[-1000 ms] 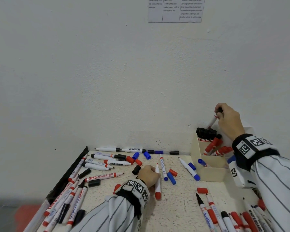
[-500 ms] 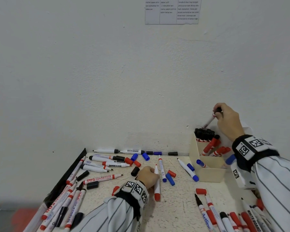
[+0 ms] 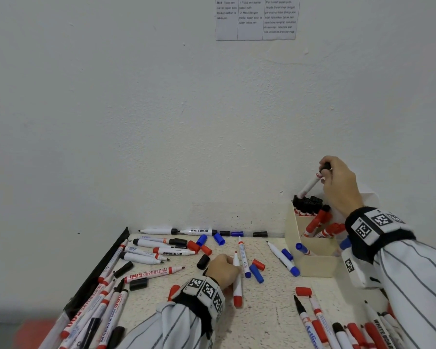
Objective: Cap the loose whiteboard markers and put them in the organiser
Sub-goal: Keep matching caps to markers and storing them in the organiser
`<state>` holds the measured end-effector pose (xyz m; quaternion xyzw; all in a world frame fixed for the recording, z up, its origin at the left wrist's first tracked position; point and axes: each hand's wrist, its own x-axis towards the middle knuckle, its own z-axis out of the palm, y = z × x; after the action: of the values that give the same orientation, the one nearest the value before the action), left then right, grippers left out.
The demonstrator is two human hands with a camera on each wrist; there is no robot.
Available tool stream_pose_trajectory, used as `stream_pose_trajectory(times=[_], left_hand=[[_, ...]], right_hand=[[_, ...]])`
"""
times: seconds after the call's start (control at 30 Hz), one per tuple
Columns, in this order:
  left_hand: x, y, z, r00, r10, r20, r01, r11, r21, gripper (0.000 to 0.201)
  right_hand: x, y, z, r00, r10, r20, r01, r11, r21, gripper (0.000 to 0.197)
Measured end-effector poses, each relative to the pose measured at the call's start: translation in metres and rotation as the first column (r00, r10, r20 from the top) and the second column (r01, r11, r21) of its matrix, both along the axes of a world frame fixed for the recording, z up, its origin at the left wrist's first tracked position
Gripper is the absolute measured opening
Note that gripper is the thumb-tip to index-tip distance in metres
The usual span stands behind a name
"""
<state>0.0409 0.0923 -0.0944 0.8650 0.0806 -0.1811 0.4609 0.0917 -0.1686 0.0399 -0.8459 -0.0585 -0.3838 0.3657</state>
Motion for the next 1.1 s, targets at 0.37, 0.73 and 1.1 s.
stream_pose_trajectory(times=[0.37,0.73,1.1], left_hand=[[0.000,-0.004,-0.002,1.000,0.006,-0.013,-0.006,1.000,-0.018,0.032],[0.001,-0.004,0.002,1.000,-0.003,0.000,0.003,1.000,-0.019,0.032],[0.000,-0.002,0.003,1.000,-0.008,0.007,0.008,1.000,-0.003,0.034]], right_hand=[[-0.003,-0.012,-0.003,0.988,-0.131,-0.080,0.129,0.991,-0.039,0.026],[-0.005,-0.013,0.002,0.971,-0.234,-0.046,0.224,0.961,-0.160,0.039],[0.000,-0.020,0.002,0.976,-0.204,-0.071,0.184,0.959,-0.217,0.030]])
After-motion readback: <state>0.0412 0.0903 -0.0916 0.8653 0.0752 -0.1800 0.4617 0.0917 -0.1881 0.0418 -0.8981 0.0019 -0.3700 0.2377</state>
